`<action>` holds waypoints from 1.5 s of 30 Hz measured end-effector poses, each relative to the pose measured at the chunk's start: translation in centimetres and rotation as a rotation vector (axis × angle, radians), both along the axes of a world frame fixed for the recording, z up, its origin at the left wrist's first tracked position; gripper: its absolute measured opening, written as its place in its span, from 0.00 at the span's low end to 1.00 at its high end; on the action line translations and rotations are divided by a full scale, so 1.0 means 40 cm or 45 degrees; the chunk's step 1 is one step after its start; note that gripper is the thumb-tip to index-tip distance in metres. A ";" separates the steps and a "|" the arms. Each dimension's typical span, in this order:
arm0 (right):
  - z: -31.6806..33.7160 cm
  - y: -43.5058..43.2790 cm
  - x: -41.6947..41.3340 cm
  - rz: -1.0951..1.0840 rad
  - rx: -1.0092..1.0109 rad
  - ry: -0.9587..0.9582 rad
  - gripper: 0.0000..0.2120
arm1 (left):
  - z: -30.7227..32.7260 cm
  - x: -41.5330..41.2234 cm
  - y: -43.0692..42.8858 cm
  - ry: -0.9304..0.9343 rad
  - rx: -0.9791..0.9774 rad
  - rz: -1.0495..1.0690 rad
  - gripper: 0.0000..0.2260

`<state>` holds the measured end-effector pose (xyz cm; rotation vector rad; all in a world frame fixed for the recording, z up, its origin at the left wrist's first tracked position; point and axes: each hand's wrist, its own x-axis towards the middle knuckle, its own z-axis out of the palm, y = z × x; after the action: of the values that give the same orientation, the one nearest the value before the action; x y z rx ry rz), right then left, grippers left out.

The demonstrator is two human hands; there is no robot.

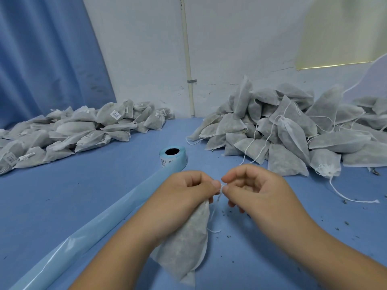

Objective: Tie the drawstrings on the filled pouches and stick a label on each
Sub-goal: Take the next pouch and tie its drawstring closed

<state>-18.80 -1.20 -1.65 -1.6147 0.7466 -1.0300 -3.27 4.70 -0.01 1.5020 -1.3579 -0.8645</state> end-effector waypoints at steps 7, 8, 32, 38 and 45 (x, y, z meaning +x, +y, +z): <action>-0.002 0.003 0.001 -0.005 -0.101 0.141 0.08 | 0.000 -0.004 -0.001 0.019 -0.023 0.008 0.10; -0.002 0.003 0.001 0.002 -0.107 0.149 0.08 | 0.000 -0.005 -0.002 0.013 -0.027 0.019 0.10; 0.001 -0.008 0.003 0.401 0.399 -0.482 0.13 | 0.004 -0.005 -0.002 1.077 0.265 -0.399 0.08; 0.004 -0.020 0.001 0.452 0.505 -0.534 0.12 | -0.006 -0.022 -0.010 1.322 0.278 -0.477 0.08; 0.013 -0.010 -0.008 0.359 0.241 -0.342 0.08 | -0.011 -0.026 -0.012 1.214 0.191 -0.407 0.07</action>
<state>-19.11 -1.61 -1.14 -1.3409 0.4080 -0.9180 -4.32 4.21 -0.46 0.7576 -0.8091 -1.6390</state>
